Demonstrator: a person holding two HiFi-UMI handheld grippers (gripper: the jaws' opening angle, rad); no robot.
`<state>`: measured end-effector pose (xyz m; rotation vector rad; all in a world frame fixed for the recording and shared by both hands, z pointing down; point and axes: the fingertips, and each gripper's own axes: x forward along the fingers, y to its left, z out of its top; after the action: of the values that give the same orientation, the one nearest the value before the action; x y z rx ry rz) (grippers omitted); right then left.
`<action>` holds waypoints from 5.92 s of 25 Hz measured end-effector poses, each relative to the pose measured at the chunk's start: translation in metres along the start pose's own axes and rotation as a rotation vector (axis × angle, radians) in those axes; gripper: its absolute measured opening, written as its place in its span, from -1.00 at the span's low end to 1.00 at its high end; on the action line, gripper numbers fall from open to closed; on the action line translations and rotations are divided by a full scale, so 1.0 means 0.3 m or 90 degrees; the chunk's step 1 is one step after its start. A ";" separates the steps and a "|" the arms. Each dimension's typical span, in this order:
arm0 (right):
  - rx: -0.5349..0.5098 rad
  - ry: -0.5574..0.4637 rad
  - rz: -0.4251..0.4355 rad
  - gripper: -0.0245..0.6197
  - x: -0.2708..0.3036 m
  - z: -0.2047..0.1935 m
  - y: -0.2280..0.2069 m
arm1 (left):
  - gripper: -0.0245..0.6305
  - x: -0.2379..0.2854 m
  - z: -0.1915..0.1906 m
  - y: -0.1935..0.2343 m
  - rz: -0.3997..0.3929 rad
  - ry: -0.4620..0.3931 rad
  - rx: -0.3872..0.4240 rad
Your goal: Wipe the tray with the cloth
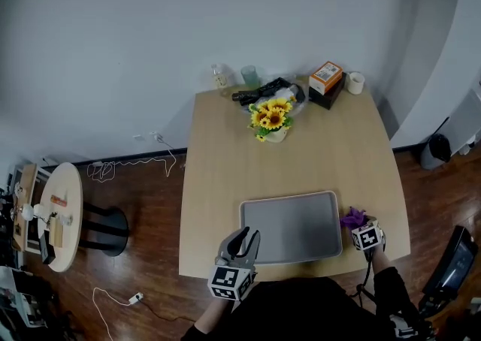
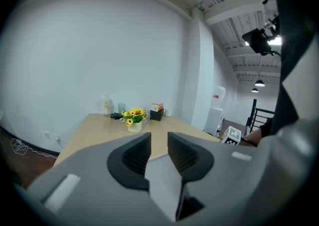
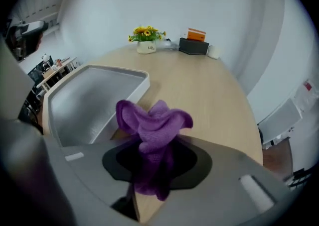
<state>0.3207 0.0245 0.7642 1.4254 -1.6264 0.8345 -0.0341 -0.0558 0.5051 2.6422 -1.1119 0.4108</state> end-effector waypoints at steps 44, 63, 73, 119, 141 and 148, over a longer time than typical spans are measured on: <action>-0.283 -0.147 0.225 -0.59 0.248 0.683 1.268 | -0.42 0.008 -0.915 0.185 -0.078 0.437 -0.119; -0.072 -0.102 0.036 -0.59 0.079 0.336 0.347 | -0.44 0.000 -0.899 0.186 -0.013 0.434 -0.157; -0.142 -0.111 0.038 -0.59 0.114 0.425 0.577 | -0.45 0.012 -0.894 0.194 -0.011 0.423 -0.156; -0.333 -0.100 0.192 -0.60 0.108 0.423 1.076 | -0.44 0.014 -0.895 0.180 -0.036 0.399 -0.148; -0.283 -0.087 0.160 -0.59 0.050 0.290 0.843 | -0.44 -0.011 -0.900 0.198 -0.040 0.413 -0.152; -0.159 -0.076 0.064 -0.59 -0.017 0.150 0.470 | -0.44 -0.006 -0.896 0.189 -0.029 0.419 -0.156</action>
<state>0.1751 0.0082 0.7427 1.2460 -1.8343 0.5866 -0.1198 -0.0047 0.7612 2.0682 -0.8152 0.9738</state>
